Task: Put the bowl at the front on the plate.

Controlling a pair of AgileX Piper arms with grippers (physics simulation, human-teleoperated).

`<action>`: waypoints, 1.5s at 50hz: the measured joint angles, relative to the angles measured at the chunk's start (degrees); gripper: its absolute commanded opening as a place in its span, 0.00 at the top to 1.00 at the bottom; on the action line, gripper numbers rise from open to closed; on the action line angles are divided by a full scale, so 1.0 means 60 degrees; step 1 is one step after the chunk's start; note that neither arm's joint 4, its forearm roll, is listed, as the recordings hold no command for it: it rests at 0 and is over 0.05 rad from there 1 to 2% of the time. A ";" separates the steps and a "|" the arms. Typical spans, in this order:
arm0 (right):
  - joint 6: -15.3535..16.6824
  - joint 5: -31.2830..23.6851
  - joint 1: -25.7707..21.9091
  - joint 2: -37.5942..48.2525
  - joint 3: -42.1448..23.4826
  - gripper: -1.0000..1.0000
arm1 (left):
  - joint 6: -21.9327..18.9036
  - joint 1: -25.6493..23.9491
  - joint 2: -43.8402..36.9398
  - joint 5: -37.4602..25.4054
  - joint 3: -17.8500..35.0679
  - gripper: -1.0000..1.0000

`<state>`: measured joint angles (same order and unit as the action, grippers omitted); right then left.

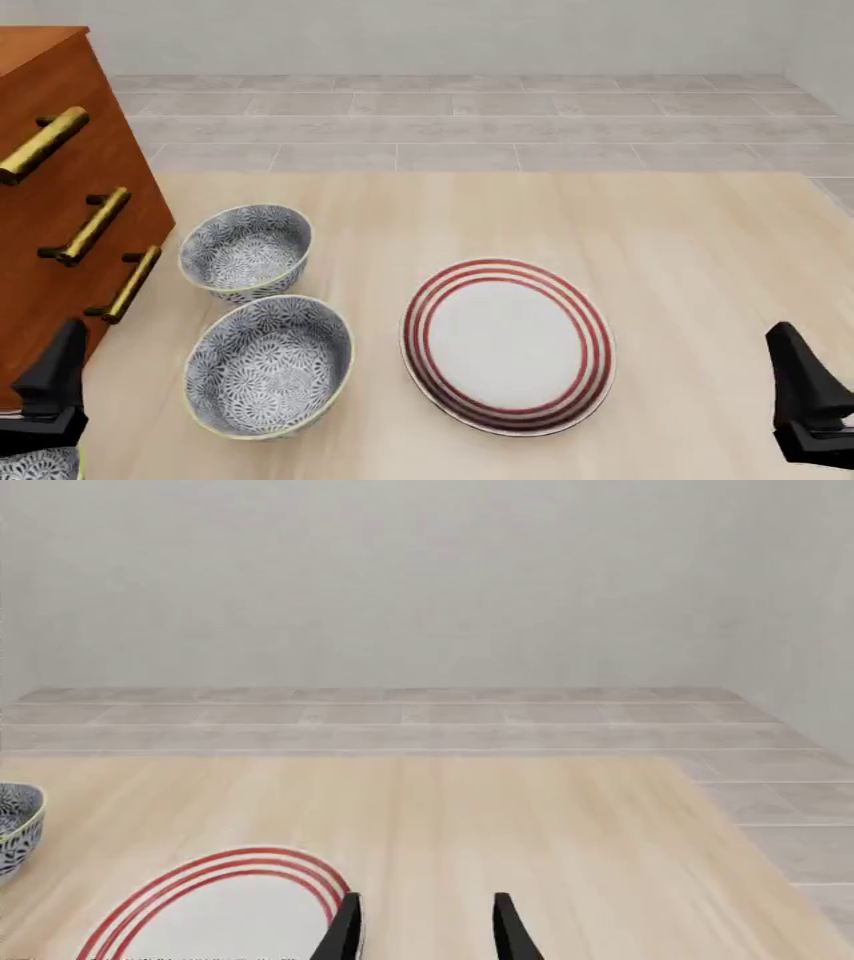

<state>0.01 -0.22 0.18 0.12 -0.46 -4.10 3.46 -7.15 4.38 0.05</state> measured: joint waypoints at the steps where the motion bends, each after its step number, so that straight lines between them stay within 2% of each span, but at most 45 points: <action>1: -0.0002 0.0002 -0.0005 0.0003 0.0003 0.00 | 0.0067 -0.0081 0.0106 -0.0074 0.0005 0.00; 9: -0.0020 0.0006 -0.0014 0.0020 0.0009 0.00 | 0.0401 -0.0520 0.0630 -0.0457 0.0035 0.00; 18: -0.0038 0.0004 -0.0016 0.0027 0.0011 0.00 | 0.0486 -0.0807 0.0816 -0.0754 0.0179 0.00; 28: -0.0080 0.0013 -0.0007 0.0032 0.0022 0.00 | 0.0286 -0.1150 0.0413 -0.0966 0.0554 0.00; 38: -0.0108 0.0029 0.0028 0.0037 0.0036 0.00 | 0.0141 -0.1503 -0.0278 -0.1438 0.1282 0.00; 46: -0.0121 0.0050 0.0067 0.0064 0.0045 0.00 | 0.0140 -0.1726 -0.0954 -0.2390 0.2176 0.00; 56: -0.0115 0.0068 0.0083 0.0093 0.0055 0.00 | 0.0064 -0.1541 -0.1378 -0.3926 0.3115 0.00; 67: -0.0126 0.0012 0.0086 0.0043 0.0042 0.00 | 0.0203 -0.1266 -0.1170 -0.5630 0.3497 0.00; 75: -0.0164 -0.0009 0.0091 0.0018 0.0027 0.00 | 0.0314 -0.1148 -0.0996 -0.6443 0.3510 0.00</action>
<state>-0.98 -0.27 0.73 0.23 -0.30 -2.22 -3.43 -13.13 -34.27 21.11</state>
